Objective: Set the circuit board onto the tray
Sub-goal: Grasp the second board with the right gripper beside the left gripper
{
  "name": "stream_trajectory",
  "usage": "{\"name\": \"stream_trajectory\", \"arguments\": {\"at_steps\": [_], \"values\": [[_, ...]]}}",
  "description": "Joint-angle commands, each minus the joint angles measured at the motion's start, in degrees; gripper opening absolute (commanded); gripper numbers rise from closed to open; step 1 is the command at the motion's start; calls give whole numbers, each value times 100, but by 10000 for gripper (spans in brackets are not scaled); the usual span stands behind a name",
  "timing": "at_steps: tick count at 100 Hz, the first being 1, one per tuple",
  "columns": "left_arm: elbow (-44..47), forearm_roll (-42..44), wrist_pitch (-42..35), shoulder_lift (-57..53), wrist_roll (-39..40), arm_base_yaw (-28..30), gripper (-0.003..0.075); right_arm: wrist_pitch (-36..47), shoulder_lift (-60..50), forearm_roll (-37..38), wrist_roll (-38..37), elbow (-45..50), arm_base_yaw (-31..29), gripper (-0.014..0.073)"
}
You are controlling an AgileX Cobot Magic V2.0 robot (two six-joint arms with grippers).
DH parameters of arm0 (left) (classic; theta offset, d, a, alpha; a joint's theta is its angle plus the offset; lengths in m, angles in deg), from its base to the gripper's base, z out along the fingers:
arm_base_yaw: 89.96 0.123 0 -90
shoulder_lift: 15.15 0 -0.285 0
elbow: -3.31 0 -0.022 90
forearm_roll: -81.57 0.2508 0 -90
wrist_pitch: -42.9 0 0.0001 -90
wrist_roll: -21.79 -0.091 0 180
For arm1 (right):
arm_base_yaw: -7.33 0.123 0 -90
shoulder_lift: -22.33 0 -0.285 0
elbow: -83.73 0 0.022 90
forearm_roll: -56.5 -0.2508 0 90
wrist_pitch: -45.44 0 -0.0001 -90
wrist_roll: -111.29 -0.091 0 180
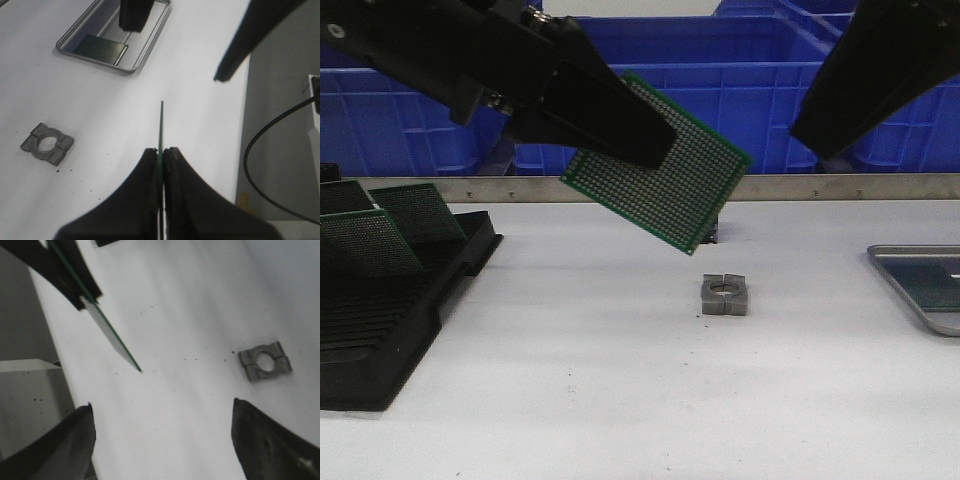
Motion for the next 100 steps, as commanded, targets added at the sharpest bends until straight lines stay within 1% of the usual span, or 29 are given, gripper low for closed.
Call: {"name": "stream_trajectory", "arguments": {"at_steps": [1,25,30,35,42,61,68,72,76,81,86,91,95,98,100], "values": [[-173,-582,131,-138,-62,-135,-17,-31,-51,-309,144,-129,204,578],[-173,-774,520,-134,-429,-132,-17,-66,455,-561,219,-129,505,578],[-173,-774,521,-134,-430,-132,-17,-66,533,-664,334,-129,511,564],[-173,-774,521,-134,-430,-132,-17,-62,568,-752,446,-129,511,525],[-173,-774,521,-134,-430,-132,-17,-68,566,-874,521,-134,511,432],[-173,-774,548,-124,-430,-132,-17,-169,566,-894,521,-134,511,69],[-173,-763,556,-125,-442,-132,-16,-210,566,-894,521,-134,511,-35],[-173,-763,556,-125,-442,-132,-16,-235,566,-894,521,-134,511,-77],[-173,-763,578,-125,-442,-132,-11,-259,566,-894,521,-134,511,-66],[-173,-763,617,-125,-452,-132,19,-273,566,-894,521,-134,511,-68],[-173,-763,670,-125,-530,-132,80,-304,566,-894,521,-134,511,-69],[-173,-763,714,-125,-733,-132,181,-363,566,-894,516,-134,511,-69],[-173,-773,728,-125,-747,-132,255,-448,566,-894,494,-134,511,-69],[-173,-773,728,-125,-747,-132,328,-547,566,-894,457,-134,511,-69],[-173,-773,728,-125,-747,-132,356,-594,566,-888,445,-134,505,-69]]}}
